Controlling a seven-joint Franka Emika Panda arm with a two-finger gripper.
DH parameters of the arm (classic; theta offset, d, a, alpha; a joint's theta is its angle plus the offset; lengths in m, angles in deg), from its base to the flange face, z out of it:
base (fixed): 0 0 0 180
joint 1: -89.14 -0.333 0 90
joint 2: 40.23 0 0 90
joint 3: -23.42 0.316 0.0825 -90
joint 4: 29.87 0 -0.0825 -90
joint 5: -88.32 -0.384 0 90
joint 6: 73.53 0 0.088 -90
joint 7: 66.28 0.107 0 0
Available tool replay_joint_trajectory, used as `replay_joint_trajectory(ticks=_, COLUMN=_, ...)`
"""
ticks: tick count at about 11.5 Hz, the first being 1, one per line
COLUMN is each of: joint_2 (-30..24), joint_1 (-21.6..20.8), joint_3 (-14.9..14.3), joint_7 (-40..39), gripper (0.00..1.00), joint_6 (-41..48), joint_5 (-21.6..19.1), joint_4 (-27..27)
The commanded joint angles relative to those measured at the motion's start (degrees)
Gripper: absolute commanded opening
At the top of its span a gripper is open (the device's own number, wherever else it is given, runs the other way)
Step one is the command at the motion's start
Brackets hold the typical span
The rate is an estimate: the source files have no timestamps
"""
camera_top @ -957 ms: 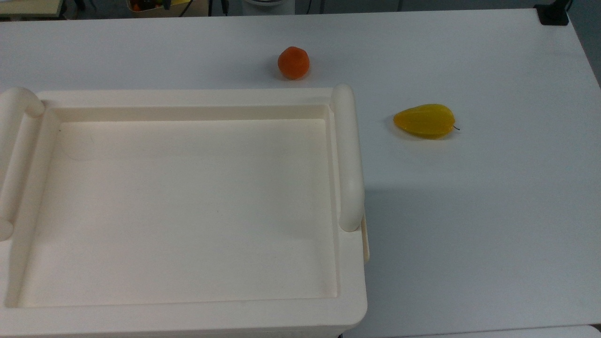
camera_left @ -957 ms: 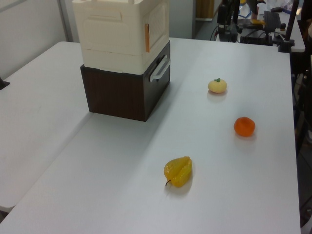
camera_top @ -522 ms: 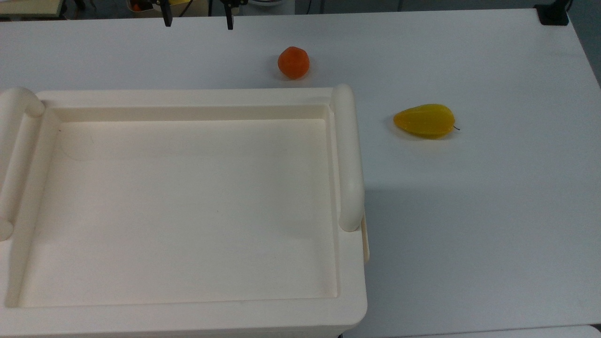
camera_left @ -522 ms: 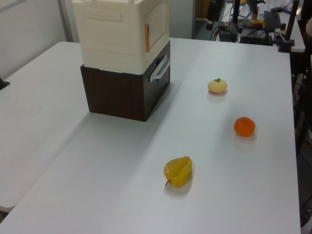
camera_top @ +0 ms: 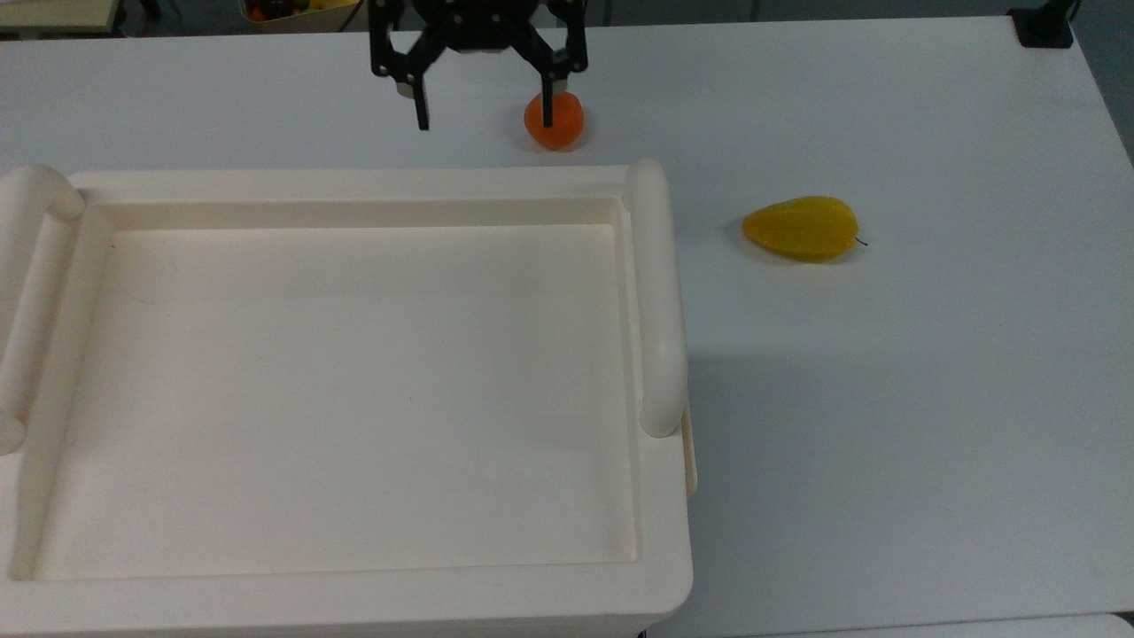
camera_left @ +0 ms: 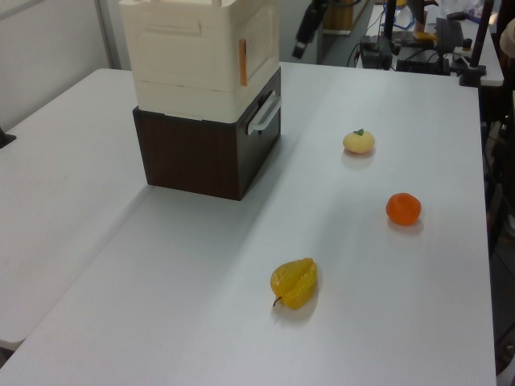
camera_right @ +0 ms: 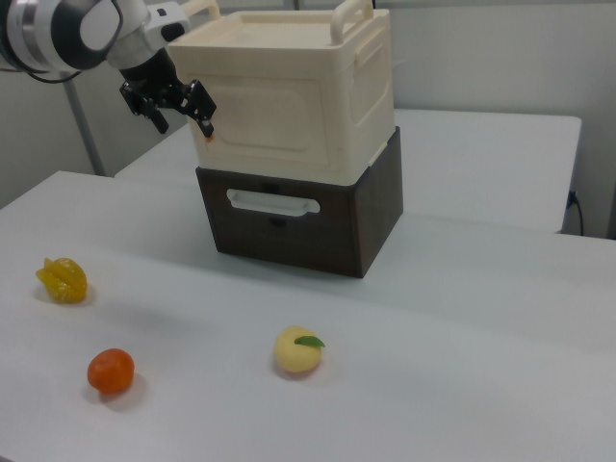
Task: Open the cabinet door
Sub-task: 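Move the open gripper down to the orange tab on the cabinet door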
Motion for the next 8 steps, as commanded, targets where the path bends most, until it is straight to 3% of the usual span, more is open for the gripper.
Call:
replay_joint_trajectory(ticks=1, joint_2=5.8, joint_1=-2.8, joint_3=-0.7, joint_7=7.2, gripper=1.0, joint_6=-8.4, joint_5=1.5, joint_4=-4.1)
replay_joint_trajectory(ticks=3, joint_2=8.9, joint_1=-3.2, joint_3=-0.6, joint_7=9.8, gripper=0.96, joint_6=-13.2, joint_5=4.5, joint_4=-6.3)
replay_joint_trajectory(ticks=8, joint_2=10.3, joint_1=-3.3, joint_3=-0.6, joint_7=9.3, gripper=0.79, joint_6=-20.3, joint_5=6.2, joint_4=-6.4)
